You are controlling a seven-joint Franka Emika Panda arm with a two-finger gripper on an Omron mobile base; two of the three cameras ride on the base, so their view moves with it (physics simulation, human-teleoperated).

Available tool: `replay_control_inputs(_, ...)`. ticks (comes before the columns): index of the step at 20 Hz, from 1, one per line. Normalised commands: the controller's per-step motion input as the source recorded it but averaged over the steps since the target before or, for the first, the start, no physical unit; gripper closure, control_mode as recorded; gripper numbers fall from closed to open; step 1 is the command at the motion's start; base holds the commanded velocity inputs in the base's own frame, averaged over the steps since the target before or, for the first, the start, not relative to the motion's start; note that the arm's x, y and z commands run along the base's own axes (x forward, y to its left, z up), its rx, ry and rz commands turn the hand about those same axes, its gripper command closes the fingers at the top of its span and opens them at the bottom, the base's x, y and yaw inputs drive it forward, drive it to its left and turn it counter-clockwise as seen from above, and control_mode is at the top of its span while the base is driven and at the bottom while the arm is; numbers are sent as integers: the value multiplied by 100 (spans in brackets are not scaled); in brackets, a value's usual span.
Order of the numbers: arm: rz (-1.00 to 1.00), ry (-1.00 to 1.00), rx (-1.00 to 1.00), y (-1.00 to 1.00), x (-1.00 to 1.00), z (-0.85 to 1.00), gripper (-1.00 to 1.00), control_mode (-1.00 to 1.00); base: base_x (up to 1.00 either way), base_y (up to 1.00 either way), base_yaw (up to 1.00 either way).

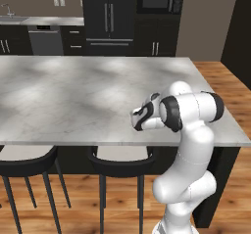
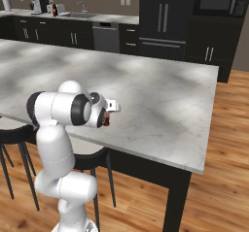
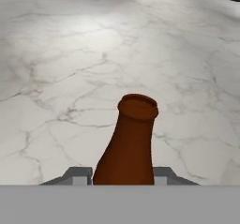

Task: Place the large bottle from the dining counter next to the other large bottle outside the sink, and place the small bottle from the dining counter next to the other small bottle inside the sink.

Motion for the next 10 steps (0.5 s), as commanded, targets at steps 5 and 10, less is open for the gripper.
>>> replay_control_inputs(5, 0, -11, 0, 0, -33, 20, 100, -100, 0, 0, 0)
replay_control_inputs(10, 0, -14, 0, 0, -38, 31, 100, -100, 0, 0, 0)
